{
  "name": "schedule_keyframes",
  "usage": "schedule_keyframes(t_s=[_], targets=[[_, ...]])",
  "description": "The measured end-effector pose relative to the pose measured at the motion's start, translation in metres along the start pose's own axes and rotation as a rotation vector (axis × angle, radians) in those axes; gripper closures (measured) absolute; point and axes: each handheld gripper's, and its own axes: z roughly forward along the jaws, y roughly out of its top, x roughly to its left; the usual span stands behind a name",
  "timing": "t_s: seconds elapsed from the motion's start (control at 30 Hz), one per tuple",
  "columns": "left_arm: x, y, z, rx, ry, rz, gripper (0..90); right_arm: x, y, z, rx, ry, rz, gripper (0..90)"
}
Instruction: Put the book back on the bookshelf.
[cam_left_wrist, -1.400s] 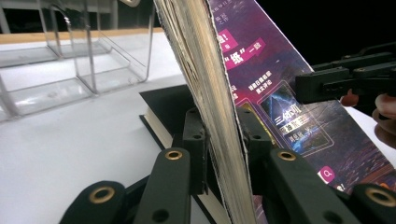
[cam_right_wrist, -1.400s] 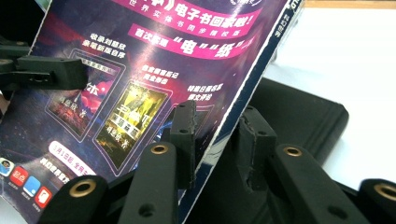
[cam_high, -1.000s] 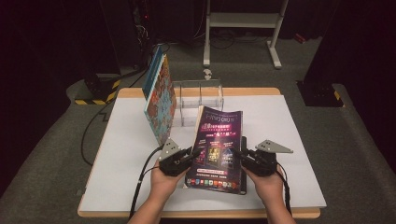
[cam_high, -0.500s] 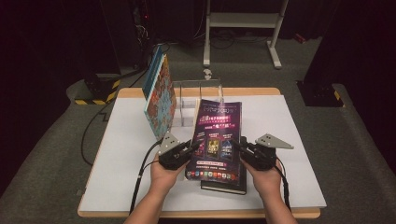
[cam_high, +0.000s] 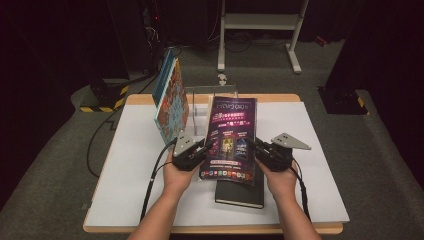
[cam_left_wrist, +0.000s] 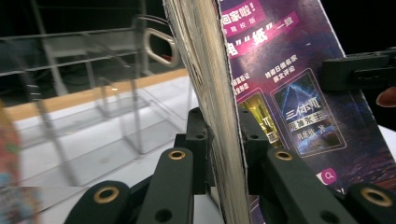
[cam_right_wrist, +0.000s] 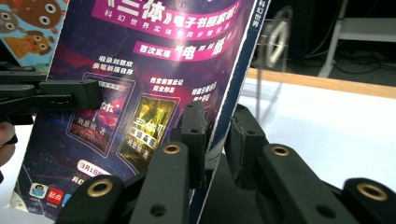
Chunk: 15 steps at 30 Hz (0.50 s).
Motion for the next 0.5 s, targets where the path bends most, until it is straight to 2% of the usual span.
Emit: schedule_keyframes(t_s=[0.2,0.33,0.5], targets=[[0.019,0.006,-0.020,-0.054,0.080,0.032,79.5,0.026,0.007,0.023,-0.011,0.035,-0.027,78.2],[0.029,0.007,-0.029,-0.074,0.114,0.056,79.9,0.042,0.009,0.038,-0.018,0.050,-0.034,78.5],[0.032,0.006,-0.037,-0.098,0.121,0.086,80.1,0.053,0.007,0.046,-0.035,0.058,-0.057,78.6]])
